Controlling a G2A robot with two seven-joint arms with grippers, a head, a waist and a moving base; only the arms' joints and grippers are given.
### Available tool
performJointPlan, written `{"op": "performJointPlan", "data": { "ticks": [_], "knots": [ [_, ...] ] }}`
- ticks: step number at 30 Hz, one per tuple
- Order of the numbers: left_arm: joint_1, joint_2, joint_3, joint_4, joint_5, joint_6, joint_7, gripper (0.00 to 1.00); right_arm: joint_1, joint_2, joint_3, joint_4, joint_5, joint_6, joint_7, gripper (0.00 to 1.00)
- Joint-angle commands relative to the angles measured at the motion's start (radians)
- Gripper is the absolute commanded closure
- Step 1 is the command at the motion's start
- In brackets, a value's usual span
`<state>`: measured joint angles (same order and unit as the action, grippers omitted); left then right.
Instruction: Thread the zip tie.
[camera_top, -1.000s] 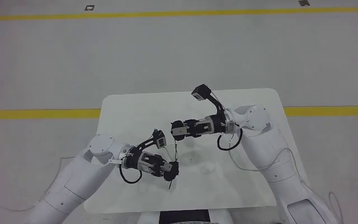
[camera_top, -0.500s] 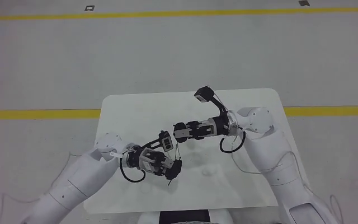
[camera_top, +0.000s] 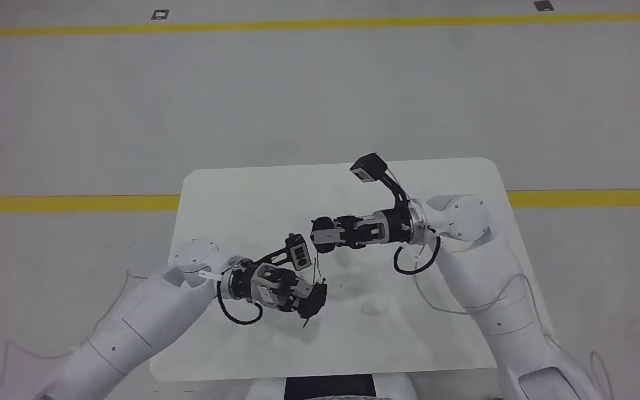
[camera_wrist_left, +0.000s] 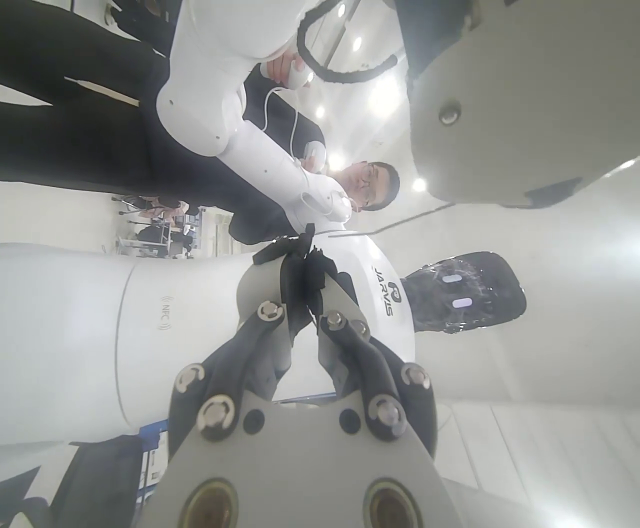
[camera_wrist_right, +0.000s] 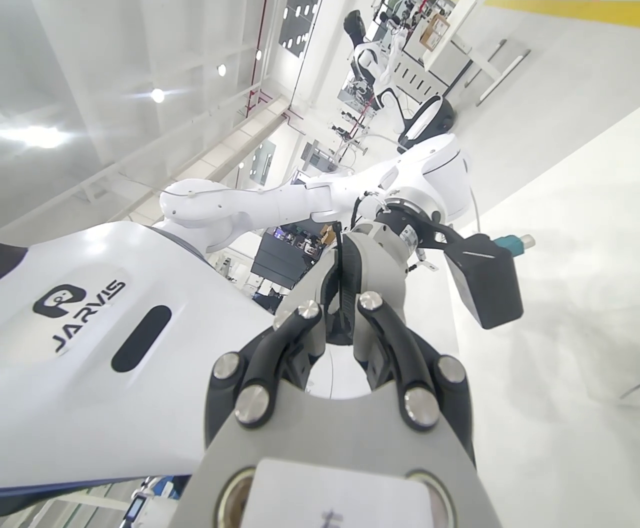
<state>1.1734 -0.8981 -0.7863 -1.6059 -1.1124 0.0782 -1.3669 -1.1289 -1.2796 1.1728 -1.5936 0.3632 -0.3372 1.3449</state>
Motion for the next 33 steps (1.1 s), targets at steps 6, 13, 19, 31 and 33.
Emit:
{"op": "performJointPlan", "data": {
  "ticks": [6, 13, 19, 31, 33],
  "knots": [
    [0.006, -0.003, -0.005, 0.001, -0.005, 0.008, -0.019, 1.00, 0.005, 0.009, -0.011, -0.006, -0.015, -0.003, -0.003, 1.00],
    [0.015, -0.003, -0.014, 0.001, -0.001, 0.013, -0.021, 1.00, -0.001, 0.018, -0.006, -0.024, -0.005, -0.003, 0.005, 1.00],
    [0.016, -0.003, -0.025, 0.006, 0.024, -0.005, 0.004, 1.00, -0.007, 0.024, -0.004, -0.032, -0.002, -0.003, 0.010, 1.00],
    [0.020, -0.003, -0.027, -0.004, 0.044, -0.017, 0.041, 1.00, -0.007, 0.024, -0.004, -0.032, -0.002, -0.003, 0.010, 1.00],
    [0.026, -0.001, -0.032, -0.008, 0.060, -0.021, 0.033, 1.00, -0.007, 0.024, -0.004, -0.032, -0.002, -0.003, 0.010, 1.00]
  ]
}}
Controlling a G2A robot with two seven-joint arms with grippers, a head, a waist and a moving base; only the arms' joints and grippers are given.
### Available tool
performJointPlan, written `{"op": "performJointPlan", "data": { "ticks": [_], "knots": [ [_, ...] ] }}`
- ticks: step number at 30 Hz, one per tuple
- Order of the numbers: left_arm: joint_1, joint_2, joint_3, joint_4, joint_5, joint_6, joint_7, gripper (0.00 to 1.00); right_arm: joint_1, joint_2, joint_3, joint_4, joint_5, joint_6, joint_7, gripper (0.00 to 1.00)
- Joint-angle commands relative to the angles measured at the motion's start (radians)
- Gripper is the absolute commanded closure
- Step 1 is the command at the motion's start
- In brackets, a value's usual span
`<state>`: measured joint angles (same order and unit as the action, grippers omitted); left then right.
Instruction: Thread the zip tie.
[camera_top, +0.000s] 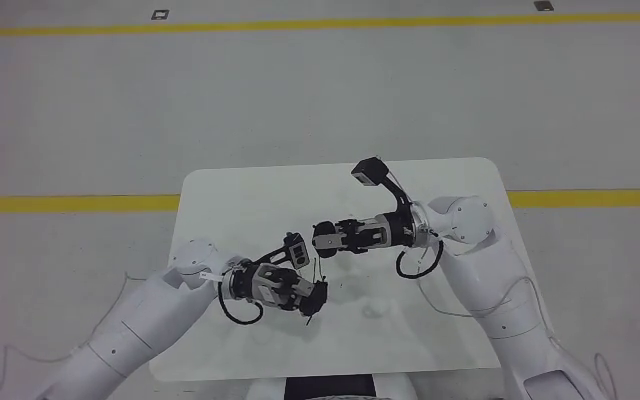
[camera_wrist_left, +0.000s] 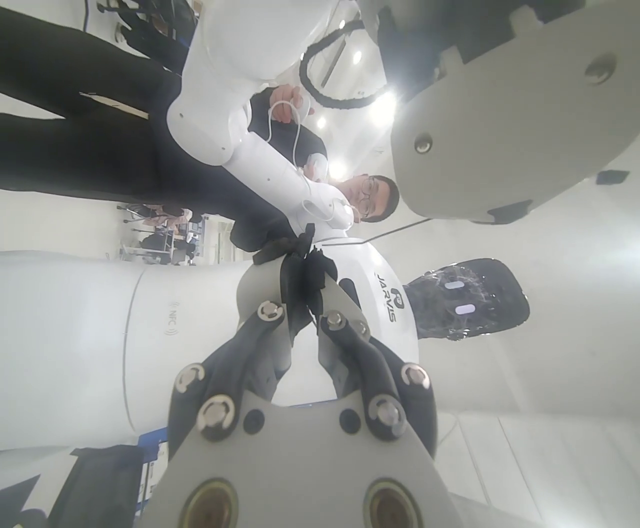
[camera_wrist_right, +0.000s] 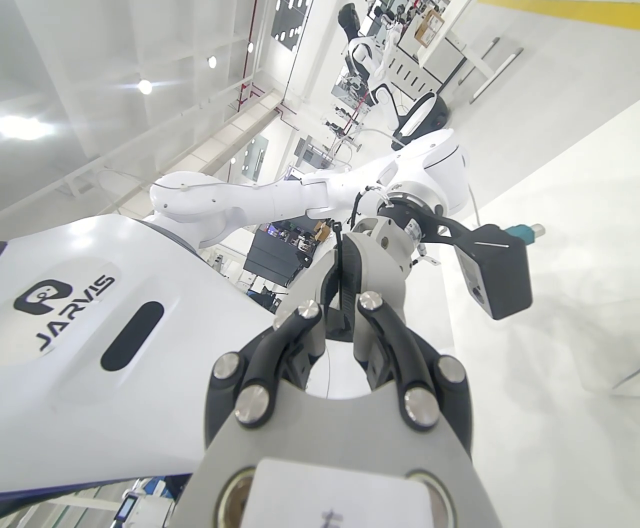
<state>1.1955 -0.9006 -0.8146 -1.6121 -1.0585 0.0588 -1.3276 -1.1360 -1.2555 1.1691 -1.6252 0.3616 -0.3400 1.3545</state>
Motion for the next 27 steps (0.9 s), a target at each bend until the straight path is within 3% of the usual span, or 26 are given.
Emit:
{"op": "performJointPlan", "data": {
  "ticks": [1, 12, 27],
  "knots": [
    [0.007, 0.003, -0.007, -0.002, 0.007, -0.002, -0.014, 1.00, 0.000, 0.000, 0.000, 0.000, 0.000, 0.000, 0.000, 1.00],
    [0.028, 0.014, -0.042, -0.006, 0.036, -0.004, -0.054, 1.00, 0.000, 0.000, 0.000, 0.000, 0.000, 0.000, 0.000, 1.00],
    [0.029, 0.014, -0.043, -0.007, 0.038, -0.004, -0.055, 1.00, -0.009, 0.003, 0.007, -0.040, -0.054, 0.000, -0.017, 1.00]
  ]
}}
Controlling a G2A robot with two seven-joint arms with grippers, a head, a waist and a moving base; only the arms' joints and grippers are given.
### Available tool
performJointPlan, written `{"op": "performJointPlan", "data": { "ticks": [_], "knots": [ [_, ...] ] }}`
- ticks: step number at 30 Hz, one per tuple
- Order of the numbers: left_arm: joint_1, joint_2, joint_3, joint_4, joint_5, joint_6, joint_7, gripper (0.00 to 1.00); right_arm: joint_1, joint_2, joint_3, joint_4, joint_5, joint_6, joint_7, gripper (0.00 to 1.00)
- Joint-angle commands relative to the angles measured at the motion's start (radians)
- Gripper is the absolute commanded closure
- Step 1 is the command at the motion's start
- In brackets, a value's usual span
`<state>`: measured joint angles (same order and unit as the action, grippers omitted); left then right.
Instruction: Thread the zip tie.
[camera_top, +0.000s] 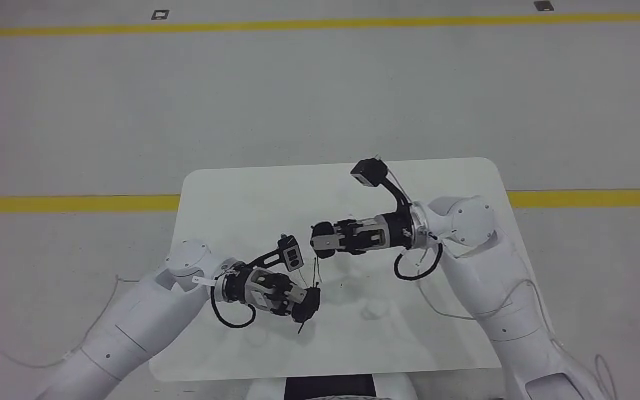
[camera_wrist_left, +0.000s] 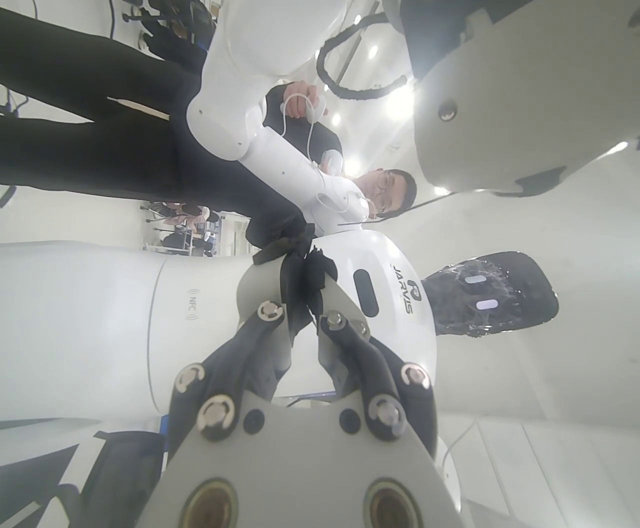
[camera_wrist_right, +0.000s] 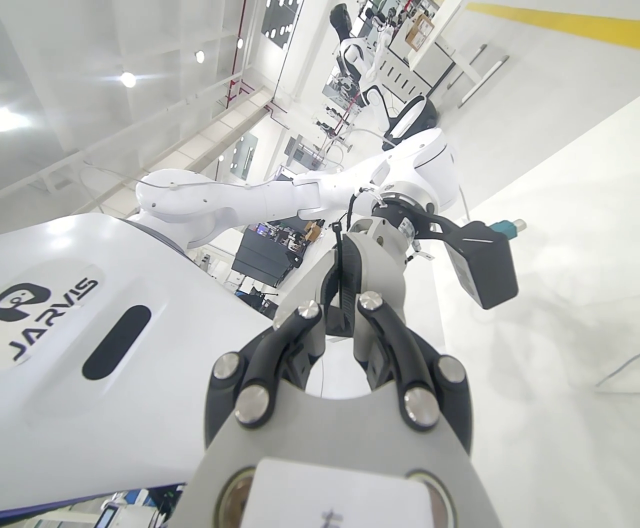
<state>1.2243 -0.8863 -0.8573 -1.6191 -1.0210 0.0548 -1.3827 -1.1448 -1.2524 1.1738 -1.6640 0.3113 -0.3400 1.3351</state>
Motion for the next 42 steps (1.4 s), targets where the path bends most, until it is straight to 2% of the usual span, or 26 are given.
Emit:
{"op": "performJointPlan", "data": {
  "ticks": [1, 20, 42],
  "knots": [
    [0.000, 0.000, 0.000, 0.000, 0.000, 0.000, 0.000, 1.00, 0.000, -0.001, 0.005, -0.004, -0.007, 0.000, 0.005, 1.00],
    [0.000, 0.000, 0.000, 0.000, 0.000, 0.000, 0.000, 1.00, -0.008, -0.022, 0.023, -0.018, -0.047, 0.000, 0.031, 1.00],
    [0.000, 0.000, 0.000, 0.000, 0.000, 0.000, 0.000, 1.00, 0.004, -0.052, 0.026, 0.014, -0.067, 0.000, 0.055, 1.00]
  ]
}}
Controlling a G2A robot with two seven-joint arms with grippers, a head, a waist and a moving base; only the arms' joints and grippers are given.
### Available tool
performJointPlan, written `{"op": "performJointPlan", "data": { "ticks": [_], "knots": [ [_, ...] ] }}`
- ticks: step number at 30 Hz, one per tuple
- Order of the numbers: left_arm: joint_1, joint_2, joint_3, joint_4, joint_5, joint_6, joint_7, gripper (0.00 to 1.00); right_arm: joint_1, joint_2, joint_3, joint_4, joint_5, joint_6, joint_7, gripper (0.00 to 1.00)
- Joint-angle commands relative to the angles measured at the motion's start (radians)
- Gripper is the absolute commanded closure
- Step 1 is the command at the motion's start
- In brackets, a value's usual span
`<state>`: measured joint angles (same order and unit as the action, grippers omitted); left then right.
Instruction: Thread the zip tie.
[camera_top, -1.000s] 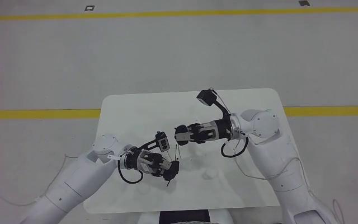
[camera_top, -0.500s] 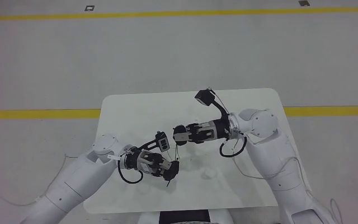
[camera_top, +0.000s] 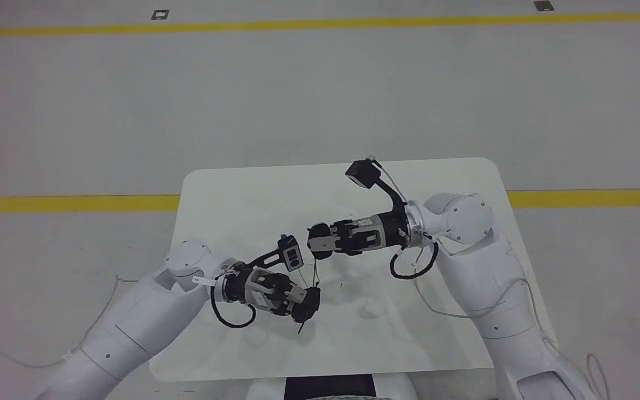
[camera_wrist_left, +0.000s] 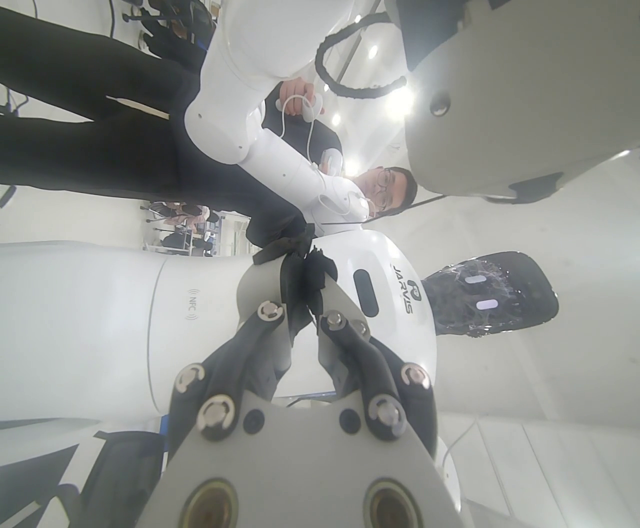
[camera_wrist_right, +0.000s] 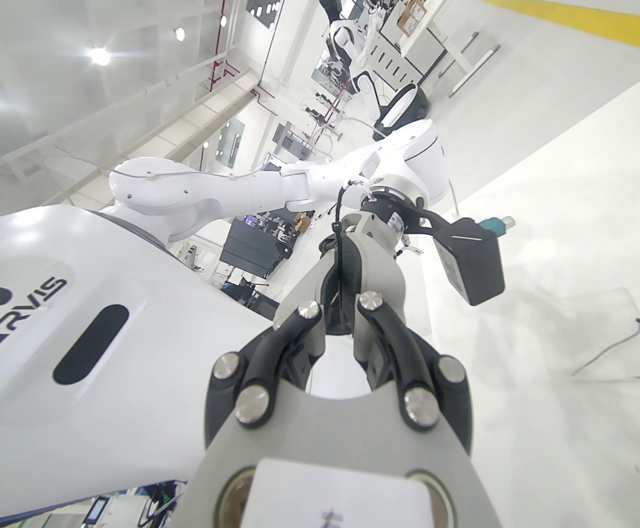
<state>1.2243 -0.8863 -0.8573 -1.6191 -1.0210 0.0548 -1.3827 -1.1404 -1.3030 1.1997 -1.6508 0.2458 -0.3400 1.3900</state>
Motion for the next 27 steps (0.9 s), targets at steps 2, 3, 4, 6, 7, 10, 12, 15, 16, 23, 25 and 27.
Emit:
{"op": "performJointPlan", "data": {
  "ticks": [2, 3, 4, 6, 7, 10, 12, 15, 16, 23, 25, 27],
  "knots": [
    [0.000, 0.000, 0.000, 0.000, 0.000, 0.000, 0.000, 1.00, 0.000, -0.003, -0.001, 0.003, -0.003, 0.000, 0.000, 1.00],
    [0.000, 0.000, 0.000, 0.000, 0.000, 0.000, 0.000, 1.00, 0.001, -0.004, -0.002, 0.005, -0.004, 0.000, 0.000, 1.00],
    [0.000, 0.000, 0.000, 0.000, 0.000, 0.000, 0.000, 1.00, 0.001, -0.005, -0.003, 0.007, -0.005, 0.000, 0.000, 1.00],
    [0.000, 0.000, 0.000, 0.000, 0.000, 0.000, 0.000, 1.00, 0.002, -0.006, -0.006, 0.011, -0.006, 0.000, 0.000, 1.00],
    [0.000, 0.000, 0.000, 0.000, 0.000, 0.000, 0.000, 1.00, 0.003, -0.007, -0.008, 0.013, -0.008, 0.000, 0.000, 1.00],
    [0.000, 0.000, 0.000, 0.000, 0.000, 0.000, 0.000, 1.00, 0.006, -0.008, -0.011, 0.019, -0.012, 0.000, 0.000, 1.00],
    [0.000, 0.000, 0.000, 0.000, 0.000, 0.000, 0.000, 1.00, 0.007, -0.008, -0.012, 0.022, -0.014, 0.000, 0.000, 1.00],
    [0.000, 0.000, 0.000, 0.000, 0.000, 0.000, 0.000, 1.00, 0.008, -0.007, -0.013, 0.024, -0.017, 0.000, 0.000, 1.00],
    [0.000, 0.000, 0.000, 0.000, 0.000, 0.000, 0.000, 1.00, 0.008, -0.007, -0.013, 0.025, -0.017, 0.000, 0.000, 1.00],
    [0.009, -0.004, 0.004, -0.017, -0.026, 0.011, 0.015, 1.00, 0.013, -0.002, -0.018, 0.021, -0.018, 0.000, 0.000, 1.00],
    [0.008, -0.005, 0.001, -0.013, -0.035, 0.013, 0.007, 1.00, 0.013, 0.000, -0.019, 0.020, -0.016, 0.000, 0.000, 1.00],
    [0.009, -0.006, -0.001, -0.012, -0.049, 0.016, -0.003, 1.00, 0.012, 0.003, -0.018, 0.018, -0.014, 0.000, 0.000, 1.00]
  ]
}}
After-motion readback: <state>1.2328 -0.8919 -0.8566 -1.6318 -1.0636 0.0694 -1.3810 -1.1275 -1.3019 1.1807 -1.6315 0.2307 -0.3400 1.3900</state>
